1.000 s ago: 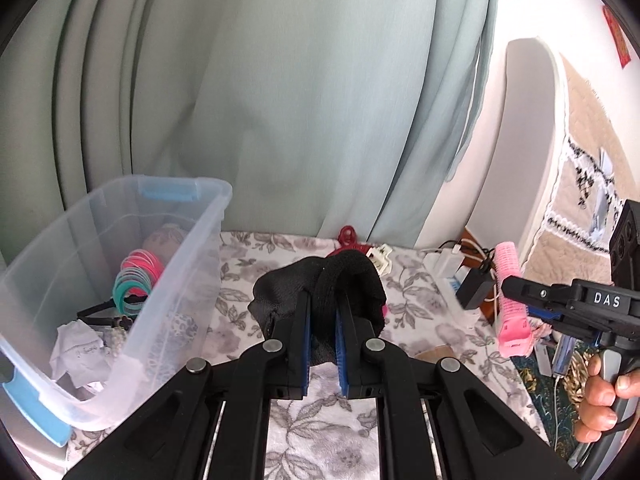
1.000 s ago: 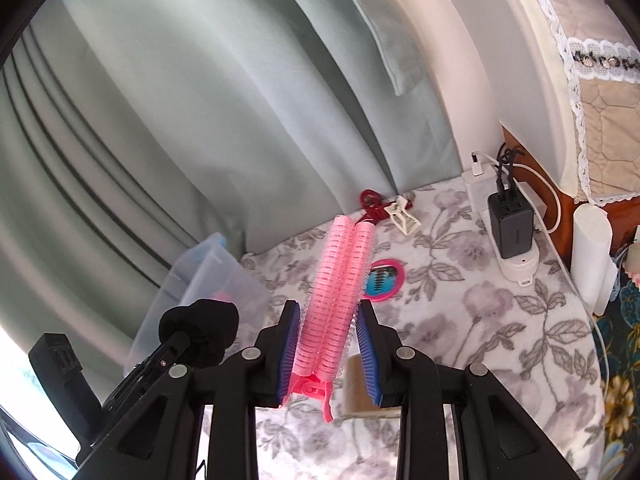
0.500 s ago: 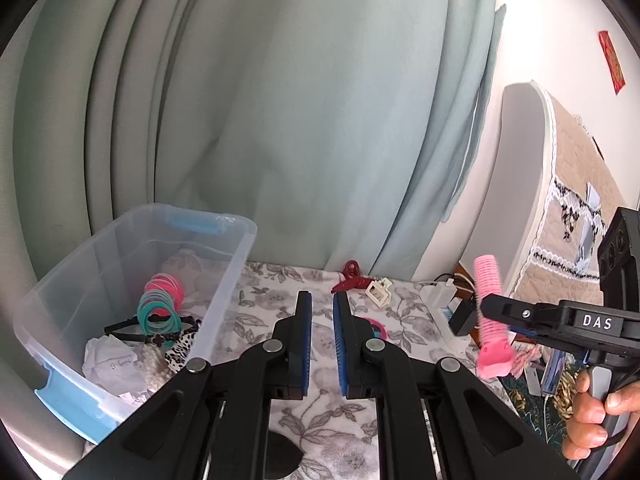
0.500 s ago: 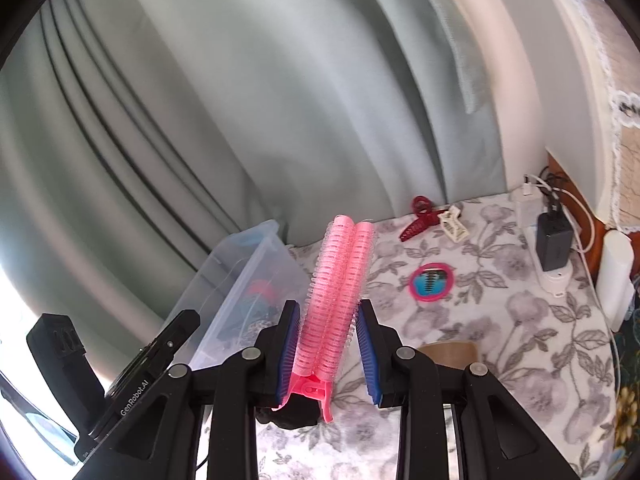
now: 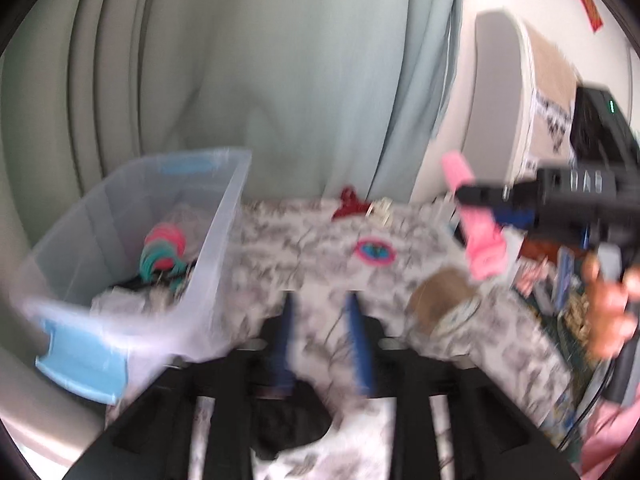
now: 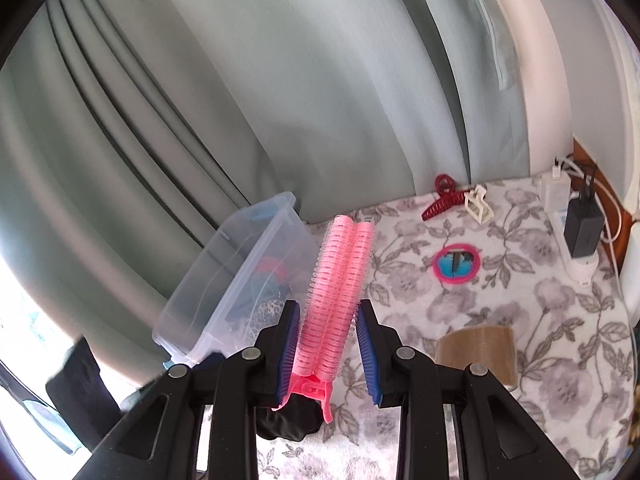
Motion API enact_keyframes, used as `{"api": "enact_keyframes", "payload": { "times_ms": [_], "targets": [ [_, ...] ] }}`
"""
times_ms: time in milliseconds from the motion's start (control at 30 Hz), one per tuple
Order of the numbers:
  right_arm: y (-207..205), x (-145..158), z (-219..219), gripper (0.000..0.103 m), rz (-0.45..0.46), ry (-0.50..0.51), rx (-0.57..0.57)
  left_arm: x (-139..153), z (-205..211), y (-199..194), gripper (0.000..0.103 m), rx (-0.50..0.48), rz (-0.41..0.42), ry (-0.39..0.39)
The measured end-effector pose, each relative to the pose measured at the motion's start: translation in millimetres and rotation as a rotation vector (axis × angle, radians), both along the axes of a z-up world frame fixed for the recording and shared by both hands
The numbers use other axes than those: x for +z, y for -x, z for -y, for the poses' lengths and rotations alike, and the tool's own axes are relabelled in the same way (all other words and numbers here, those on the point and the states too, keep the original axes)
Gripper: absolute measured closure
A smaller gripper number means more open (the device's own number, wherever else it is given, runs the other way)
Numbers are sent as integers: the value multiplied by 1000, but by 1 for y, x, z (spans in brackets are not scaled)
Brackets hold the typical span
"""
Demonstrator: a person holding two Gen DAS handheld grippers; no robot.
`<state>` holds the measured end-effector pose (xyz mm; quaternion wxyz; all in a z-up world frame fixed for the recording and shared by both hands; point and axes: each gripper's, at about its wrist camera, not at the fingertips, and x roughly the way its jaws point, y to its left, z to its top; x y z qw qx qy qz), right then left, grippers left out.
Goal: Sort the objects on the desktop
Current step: 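Carry the black elephant and pink roller clip over the clear bin with both tools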
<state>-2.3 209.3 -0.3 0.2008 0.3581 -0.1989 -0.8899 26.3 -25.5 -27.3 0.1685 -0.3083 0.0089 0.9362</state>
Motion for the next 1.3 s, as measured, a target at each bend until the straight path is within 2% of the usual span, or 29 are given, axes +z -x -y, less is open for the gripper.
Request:
{"api": "enact_keyframes", "payload": {
  "times_ms": [33,167,333,433,533,800,867,1033,1100,1200,1300],
  "targets": [
    [1,-3,1,72,8,2,4,-7,1,-3,42,5,7,19],
    [6,-15,7,72,39,12,26,-35,-2,-11,35,12,59,84],
    [7,-28,12,72,68,16,56,-73,-1,-2,34,97,96,137],
    [8,-34,7,72,86,25,43,-97,4,7,34,138,175,124],
    [9,-39,1,72,99,34,32,-108,4,7,34,136,203,104],
    [13,-46,2,72,113,53,43,-111,7,5,33,145,212,52],
    [13,-48,1,72,116,56,45,-111,8,5,36,151,210,41],
    [13,-50,-1,72,123,63,44,-111,3,4,64,141,200,66],
    [12,-50,-2,72,122,64,43,-110,4,4,72,135,201,56],
    [10,-49,-3,72,118,63,41,-107,7,3,78,132,204,28],
    [8,-47,-3,72,115,61,38,-97,10,-1,79,110,190,-15]
  ]
}}
